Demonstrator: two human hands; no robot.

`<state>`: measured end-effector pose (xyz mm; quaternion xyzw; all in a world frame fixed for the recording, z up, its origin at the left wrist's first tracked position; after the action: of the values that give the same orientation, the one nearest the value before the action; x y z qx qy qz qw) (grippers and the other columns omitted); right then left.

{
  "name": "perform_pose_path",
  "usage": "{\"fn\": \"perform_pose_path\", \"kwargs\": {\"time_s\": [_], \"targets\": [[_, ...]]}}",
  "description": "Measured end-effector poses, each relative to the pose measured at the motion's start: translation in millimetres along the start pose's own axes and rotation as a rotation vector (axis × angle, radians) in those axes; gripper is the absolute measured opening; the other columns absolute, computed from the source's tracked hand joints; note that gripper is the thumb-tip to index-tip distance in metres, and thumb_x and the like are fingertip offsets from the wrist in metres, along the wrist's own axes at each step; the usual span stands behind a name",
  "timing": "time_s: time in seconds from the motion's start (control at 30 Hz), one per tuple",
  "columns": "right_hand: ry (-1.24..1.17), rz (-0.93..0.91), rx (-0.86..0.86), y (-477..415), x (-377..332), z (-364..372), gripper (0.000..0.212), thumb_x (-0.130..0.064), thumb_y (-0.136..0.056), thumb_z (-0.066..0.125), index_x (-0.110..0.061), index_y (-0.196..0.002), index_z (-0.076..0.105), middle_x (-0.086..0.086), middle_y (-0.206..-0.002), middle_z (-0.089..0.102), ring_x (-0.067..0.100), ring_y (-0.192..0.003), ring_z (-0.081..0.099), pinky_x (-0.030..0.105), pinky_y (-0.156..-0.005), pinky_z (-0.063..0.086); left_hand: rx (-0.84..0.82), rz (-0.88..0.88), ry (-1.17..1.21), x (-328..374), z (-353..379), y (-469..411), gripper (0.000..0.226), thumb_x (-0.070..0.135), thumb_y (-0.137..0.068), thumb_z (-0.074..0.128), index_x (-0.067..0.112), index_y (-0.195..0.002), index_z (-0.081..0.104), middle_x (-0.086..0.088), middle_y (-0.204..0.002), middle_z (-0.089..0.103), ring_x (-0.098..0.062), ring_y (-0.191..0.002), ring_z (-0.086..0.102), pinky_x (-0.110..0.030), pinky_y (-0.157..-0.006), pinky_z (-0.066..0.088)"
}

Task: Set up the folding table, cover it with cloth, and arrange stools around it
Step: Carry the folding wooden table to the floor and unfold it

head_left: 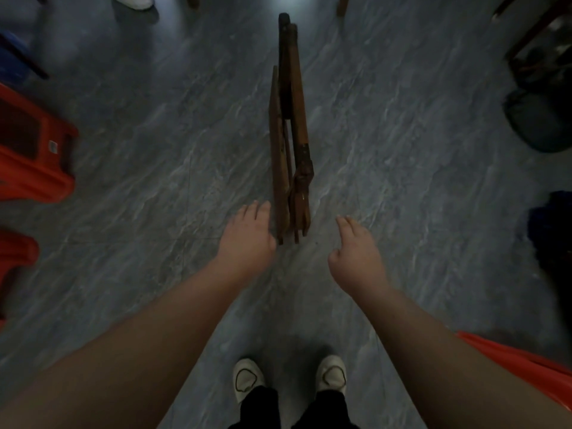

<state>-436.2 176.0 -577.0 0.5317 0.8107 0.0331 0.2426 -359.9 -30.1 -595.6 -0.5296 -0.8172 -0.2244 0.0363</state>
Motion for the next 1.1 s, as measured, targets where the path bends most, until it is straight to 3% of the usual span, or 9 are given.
{"fn": "perform_pose_path", "kwargs": {"time_s": [0.3,0.5,0.57,0.63,0.73,0.87,0.97,1.1], "targets": [[-0.057,-0.114,0.082,-45,46,89,0.073,-0.020,-0.093,0.056,-0.016,-0.158,0.024,0.007,-0.164,0.025,0.024,-0.149,0.023,0.033,-0.121,0.020,0.141,0.034,0.055,-5,97,-29,0.069,0.035,-0.099,0.045,0.010,-0.157,0.018,-0.014,-0.163,0.022,-0.029,-0.149,0.022,-0.042,-0.122,0.020],[-0.174,-0.231,0.140,-104,74,174,0.077,-0.029,-0.095,0.062,-0.011,-0.158,0.022,0.009,-0.164,0.024,0.023,-0.150,0.021,0.027,-0.120,0.013,0.225,0.043,0.117,-30,183,-76,0.083,0.048,-0.097,0.049,0.011,-0.158,0.007,-0.013,-0.164,0.015,-0.029,-0.149,0.020,-0.038,-0.120,0.018],[-0.244,-0.297,0.162,-128,75,196,0.080,-0.030,-0.092,0.065,-0.011,-0.157,0.024,0.009,-0.161,0.029,0.023,-0.149,0.025,0.034,-0.124,0.018,0.276,0.094,0.120,-34,203,-92,0.088,0.049,-0.095,0.053,0.009,-0.158,0.007,-0.016,-0.163,0.017,-0.030,-0.148,0.022,-0.037,-0.120,0.018],[-0.316,-0.389,0.241,-147,73,208,0.080,-0.027,-0.086,0.069,-0.010,-0.153,0.030,0.009,-0.153,0.040,0.023,-0.142,0.038,0.044,-0.117,0.034,0.315,0.147,0.126,-39,217,-111,0.091,0.049,-0.093,0.057,0.008,-0.158,0.008,-0.016,-0.162,0.021,-0.030,-0.147,0.025,-0.037,-0.119,0.021],[-0.490,-0.447,0.286,-165,70,217,0.075,-0.011,-0.081,0.070,-0.018,-0.148,0.038,0.000,-0.137,0.051,0.012,-0.130,0.049,0.038,-0.108,0.044,0.325,0.223,0.249,-45,232,-137,0.093,0.054,-0.084,0.059,0.016,-0.157,0.015,-0.008,-0.157,0.033,-0.024,-0.142,0.036,-0.043,-0.118,0.032],[-0.583,-0.406,0.234,-180,75,225,0.084,-0.032,-0.083,0.067,-0.034,-0.156,0.025,-0.007,-0.151,0.044,0.006,-0.140,0.041,0.042,-0.113,0.042,0.375,0.236,0.512,-44,236,-155,0.094,0.040,-0.080,0.061,0.029,-0.158,0.010,0.001,-0.155,0.037,-0.014,-0.141,0.039,-0.042,-0.114,0.038],[-0.624,-0.399,0.187,-179,71,225,0.084,-0.023,-0.088,0.066,-0.036,-0.157,0.022,-0.010,-0.151,0.046,0.002,-0.139,0.042,0.042,-0.113,0.042,0.385,0.236,0.639,-38,235,-155,0.100,0.030,-0.080,0.063,0.038,-0.157,-0.001,0.001,-0.159,0.032,-0.015,-0.141,0.040,-0.045,-0.111,0.042],[-0.702,-0.436,0.203,-175,61,216,0.077,-0.011,-0.092,0.060,-0.036,-0.156,0.026,-0.010,-0.147,0.050,0.003,-0.137,0.045,0.046,-0.113,0.042,0.395,0.237,0.696,-34,229,-155,0.100,0.026,-0.080,0.064,0.034,-0.159,0.003,0.003,-0.160,0.032,-0.008,-0.143,0.035,-0.044,-0.113,0.040]]}}
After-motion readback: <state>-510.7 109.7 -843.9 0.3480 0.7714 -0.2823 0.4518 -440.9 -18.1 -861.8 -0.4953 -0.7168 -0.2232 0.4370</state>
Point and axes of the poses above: each hand's wrist, its own y-axis away from the middle knuckle, its own z-axis out of the palm, x = y × z, the point moved 6 cm from there along -y, towards the middle knuckle
